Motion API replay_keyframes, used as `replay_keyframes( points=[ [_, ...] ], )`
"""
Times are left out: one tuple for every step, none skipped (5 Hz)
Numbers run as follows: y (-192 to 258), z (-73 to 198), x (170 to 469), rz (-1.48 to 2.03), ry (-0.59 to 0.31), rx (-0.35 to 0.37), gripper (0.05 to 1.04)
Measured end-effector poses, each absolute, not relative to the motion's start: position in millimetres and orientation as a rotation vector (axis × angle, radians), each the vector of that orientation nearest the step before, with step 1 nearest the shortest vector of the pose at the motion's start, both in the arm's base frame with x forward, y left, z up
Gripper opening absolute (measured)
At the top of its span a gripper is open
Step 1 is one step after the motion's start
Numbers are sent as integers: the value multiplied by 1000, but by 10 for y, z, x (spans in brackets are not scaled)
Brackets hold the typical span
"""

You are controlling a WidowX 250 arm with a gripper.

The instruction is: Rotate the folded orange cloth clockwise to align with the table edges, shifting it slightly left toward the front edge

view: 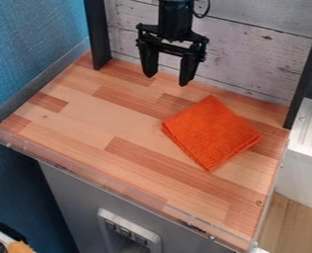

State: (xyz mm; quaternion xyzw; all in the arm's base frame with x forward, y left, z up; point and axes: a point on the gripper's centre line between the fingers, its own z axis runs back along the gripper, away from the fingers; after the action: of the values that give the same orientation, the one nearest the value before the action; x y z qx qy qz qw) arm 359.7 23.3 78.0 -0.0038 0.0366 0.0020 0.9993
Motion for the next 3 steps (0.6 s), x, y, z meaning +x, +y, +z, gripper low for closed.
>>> replay_keyframes(
  points=[
    [151,720,3578,-49,73,-6,999],
    [-50,579,3464,-174,93,-8,997],
    [-152,680,3385,-300,40,2,999]
  ],
)
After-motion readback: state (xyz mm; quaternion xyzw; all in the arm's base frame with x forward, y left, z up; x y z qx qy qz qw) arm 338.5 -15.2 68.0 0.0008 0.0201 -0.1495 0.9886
